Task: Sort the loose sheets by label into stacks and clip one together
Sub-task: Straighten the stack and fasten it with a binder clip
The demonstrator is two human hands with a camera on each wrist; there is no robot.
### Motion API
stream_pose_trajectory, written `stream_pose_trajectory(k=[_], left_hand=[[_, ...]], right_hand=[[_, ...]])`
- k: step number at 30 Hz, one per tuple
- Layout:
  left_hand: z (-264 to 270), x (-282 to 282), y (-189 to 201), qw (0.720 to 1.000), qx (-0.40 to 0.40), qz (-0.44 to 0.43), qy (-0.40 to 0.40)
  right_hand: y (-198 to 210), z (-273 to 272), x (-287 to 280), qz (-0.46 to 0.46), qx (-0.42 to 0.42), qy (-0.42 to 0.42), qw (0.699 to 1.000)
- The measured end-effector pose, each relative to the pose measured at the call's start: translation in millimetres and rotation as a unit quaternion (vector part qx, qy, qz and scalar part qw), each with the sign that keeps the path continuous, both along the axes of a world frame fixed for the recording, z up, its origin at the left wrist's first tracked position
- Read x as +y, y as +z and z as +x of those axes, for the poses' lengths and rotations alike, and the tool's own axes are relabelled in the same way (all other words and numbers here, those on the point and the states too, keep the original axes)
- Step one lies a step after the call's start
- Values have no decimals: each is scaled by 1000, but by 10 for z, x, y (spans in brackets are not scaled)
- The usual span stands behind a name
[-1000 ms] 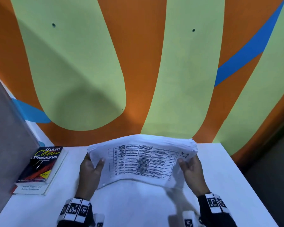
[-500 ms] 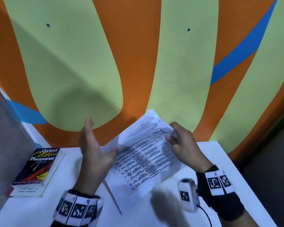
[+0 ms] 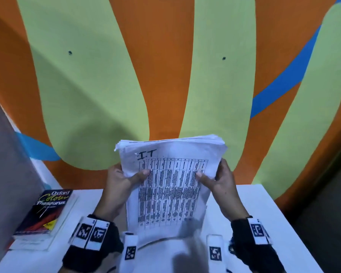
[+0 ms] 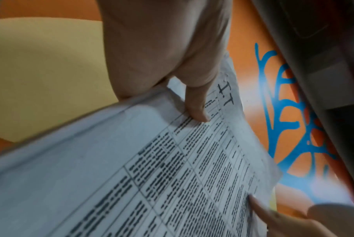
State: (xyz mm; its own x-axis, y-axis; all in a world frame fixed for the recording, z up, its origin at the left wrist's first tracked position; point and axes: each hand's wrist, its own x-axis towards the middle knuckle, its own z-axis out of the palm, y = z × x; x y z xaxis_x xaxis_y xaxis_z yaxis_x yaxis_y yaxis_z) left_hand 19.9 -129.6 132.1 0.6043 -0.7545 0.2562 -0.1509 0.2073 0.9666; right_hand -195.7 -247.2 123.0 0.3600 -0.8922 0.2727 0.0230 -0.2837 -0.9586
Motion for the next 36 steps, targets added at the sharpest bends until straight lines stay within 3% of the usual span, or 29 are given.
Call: stream_pose_trajectory(k=[7, 13, 19, 23, 27, 30, 36], left_hand=[[-12, -8, 15, 994, -46, -53, 77], [32, 29, -411, 998, -3, 55, 37], [27, 38, -417, 999, -27, 19, 37], [-5, 7, -545, 999, -24, 40, 27], [-41, -15, -589, 999, -26, 22, 17], [-94, -10, -623, 998, -32, 61, -11], [-117, 101, -441, 991, -73, 101, 54]], right_hand=[[22, 190, 146, -113, -36, -17, 993], [-442, 193, 137, -61, 28, 5, 998], [-489, 141, 78, -44, -13, 8, 999], [-608, 86, 71, -18, 19, 55, 998], [-678, 29, 59, -31, 21, 56, 998], [-761, 39, 90, -34, 52, 63, 996], [-763, 178, 107, -37, 23, 59, 997]])
